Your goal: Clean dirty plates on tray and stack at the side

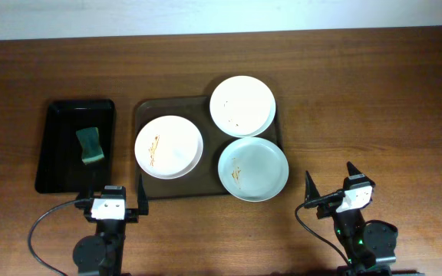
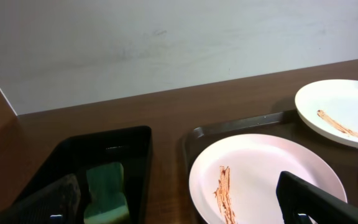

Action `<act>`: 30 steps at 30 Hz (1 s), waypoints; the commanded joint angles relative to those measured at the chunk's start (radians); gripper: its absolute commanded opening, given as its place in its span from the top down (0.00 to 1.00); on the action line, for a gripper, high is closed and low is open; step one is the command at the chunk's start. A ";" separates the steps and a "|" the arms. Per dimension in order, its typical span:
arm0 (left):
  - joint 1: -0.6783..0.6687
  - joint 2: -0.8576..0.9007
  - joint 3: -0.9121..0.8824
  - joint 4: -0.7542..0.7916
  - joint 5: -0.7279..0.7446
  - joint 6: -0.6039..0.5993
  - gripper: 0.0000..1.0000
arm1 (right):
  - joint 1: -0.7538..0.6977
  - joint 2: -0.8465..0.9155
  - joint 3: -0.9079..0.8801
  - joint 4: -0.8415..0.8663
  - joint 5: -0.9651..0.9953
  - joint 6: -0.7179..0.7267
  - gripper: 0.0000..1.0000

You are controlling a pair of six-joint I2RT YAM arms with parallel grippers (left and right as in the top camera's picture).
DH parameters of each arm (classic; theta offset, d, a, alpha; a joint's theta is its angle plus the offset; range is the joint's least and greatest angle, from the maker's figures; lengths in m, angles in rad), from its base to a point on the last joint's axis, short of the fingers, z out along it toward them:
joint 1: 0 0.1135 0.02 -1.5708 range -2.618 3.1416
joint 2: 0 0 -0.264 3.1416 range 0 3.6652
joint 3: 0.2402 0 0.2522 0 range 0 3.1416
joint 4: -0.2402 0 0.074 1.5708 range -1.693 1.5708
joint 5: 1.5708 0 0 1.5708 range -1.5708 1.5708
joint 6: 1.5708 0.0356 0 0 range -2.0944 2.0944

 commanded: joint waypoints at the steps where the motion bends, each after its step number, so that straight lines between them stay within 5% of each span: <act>1: -0.004 -0.008 -0.008 0.002 0.013 0.015 0.01 | -0.003 -0.006 -0.007 -0.003 0.002 -0.006 0.02; 16: -0.004 -0.008 -0.008 0.003 0.013 0.016 0.01 | -0.003 -0.006 -0.006 0.044 -0.011 -0.006 0.02; 21: -0.004 -0.007 0.000 0.354 0.108 0.005 0.01 | -0.003 0.005 0.128 0.045 -0.044 -0.006 0.02; 23: -0.004 -0.006 0.046 0.366 0.116 0.005 0.01 | -0.003 0.061 0.217 0.045 -0.044 -0.006 0.02; 27: -0.003 0.141 0.311 0.109 0.111 0.005 0.01 | -0.003 0.317 0.459 0.037 -0.045 -0.006 0.02; 30: -0.003 0.433 0.602 -0.079 0.111 0.021 0.01 | -0.003 0.572 0.723 -0.113 -0.092 -0.006 0.02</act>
